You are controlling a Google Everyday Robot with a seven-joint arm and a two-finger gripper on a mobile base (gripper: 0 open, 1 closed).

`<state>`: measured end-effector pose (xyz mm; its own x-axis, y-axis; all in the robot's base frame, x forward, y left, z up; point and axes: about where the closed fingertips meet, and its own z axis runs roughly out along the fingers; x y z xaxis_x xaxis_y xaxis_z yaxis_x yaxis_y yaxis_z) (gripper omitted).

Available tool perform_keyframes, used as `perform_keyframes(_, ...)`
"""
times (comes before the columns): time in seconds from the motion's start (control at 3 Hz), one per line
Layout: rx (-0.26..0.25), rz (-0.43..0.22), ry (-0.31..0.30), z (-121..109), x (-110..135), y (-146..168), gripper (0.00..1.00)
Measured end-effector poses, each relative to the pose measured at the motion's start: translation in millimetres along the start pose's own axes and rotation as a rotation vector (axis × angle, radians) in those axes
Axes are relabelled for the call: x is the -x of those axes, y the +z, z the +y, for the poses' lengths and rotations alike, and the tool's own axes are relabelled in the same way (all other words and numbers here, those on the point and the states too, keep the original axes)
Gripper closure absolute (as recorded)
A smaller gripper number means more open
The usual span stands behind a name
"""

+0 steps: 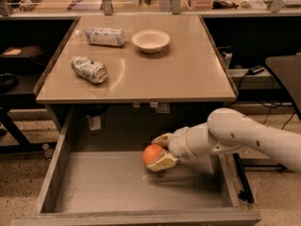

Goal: Pick orange from top drawer and place on counter

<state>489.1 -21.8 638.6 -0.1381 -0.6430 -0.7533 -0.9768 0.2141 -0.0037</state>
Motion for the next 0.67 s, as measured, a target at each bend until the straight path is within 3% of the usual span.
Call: perform_keyframes(0.67,-0.115,-0.034,-0.094,-6.0,53.3,-77.5,1.0)
